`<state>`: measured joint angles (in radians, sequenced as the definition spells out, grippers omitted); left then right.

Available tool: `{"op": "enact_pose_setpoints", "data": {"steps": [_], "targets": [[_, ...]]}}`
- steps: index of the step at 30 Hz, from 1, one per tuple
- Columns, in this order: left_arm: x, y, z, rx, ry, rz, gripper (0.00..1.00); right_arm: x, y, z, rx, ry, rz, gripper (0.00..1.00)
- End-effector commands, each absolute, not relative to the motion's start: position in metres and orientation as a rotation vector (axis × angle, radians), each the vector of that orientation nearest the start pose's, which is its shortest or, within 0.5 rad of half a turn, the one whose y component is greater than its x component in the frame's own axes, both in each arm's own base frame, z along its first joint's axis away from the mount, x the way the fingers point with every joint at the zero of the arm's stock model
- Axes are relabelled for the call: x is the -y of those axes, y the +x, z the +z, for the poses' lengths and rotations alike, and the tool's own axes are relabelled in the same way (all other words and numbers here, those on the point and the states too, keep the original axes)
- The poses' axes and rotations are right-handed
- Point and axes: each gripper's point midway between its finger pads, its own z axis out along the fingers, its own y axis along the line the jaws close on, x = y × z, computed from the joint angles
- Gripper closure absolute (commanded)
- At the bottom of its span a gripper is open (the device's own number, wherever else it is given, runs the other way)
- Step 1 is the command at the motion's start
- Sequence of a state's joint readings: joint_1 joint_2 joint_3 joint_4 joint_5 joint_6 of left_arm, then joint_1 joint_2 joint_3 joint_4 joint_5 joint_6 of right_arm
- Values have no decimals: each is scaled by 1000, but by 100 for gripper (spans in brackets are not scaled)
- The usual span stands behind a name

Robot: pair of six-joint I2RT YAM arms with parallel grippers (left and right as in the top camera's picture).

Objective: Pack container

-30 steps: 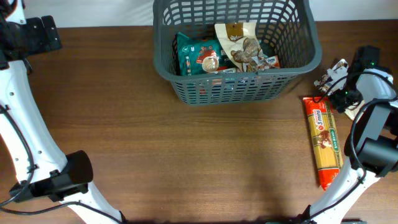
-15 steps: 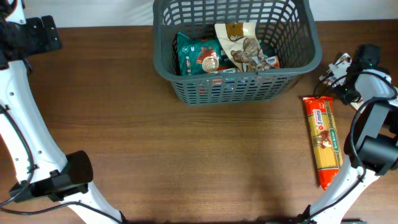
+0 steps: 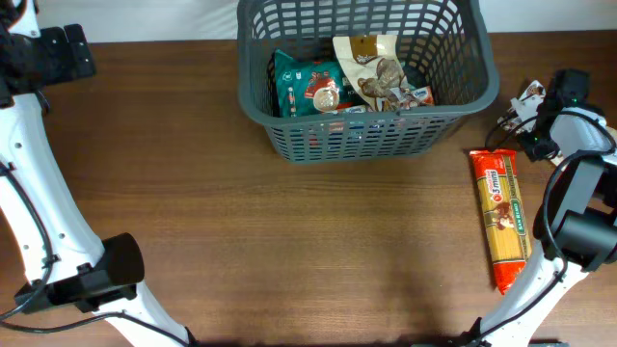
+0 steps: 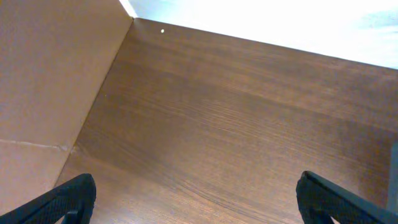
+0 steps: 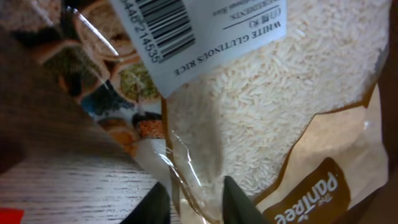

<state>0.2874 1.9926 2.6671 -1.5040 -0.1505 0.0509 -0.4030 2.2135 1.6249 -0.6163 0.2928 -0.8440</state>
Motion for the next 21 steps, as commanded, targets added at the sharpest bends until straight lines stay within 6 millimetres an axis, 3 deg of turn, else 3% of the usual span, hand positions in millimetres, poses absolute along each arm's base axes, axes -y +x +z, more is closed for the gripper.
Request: {"op": "enact_pose_setpoints", "data": {"steps": [1, 3, 14, 18, 21], "targets": [[-154, 422, 371, -2394, -378, 336, 1, 238, 441, 7, -2899, -540, -638, 84], [-154, 422, 371, -2394, -378, 336, 1, 237, 440, 6, -2902, -537, -636, 96], [-154, 422, 371, -2394, -378, 336, 1, 229, 440, 8, -2908, -485, -603, 96], [-154, 422, 371, -2394, -378, 336, 1, 218, 454, 22, -2852, -426, -546, 96], [-154, 422, 371, -2394, -378, 336, 1, 215, 470, 45, -2784, -325, -518, 96]]}}
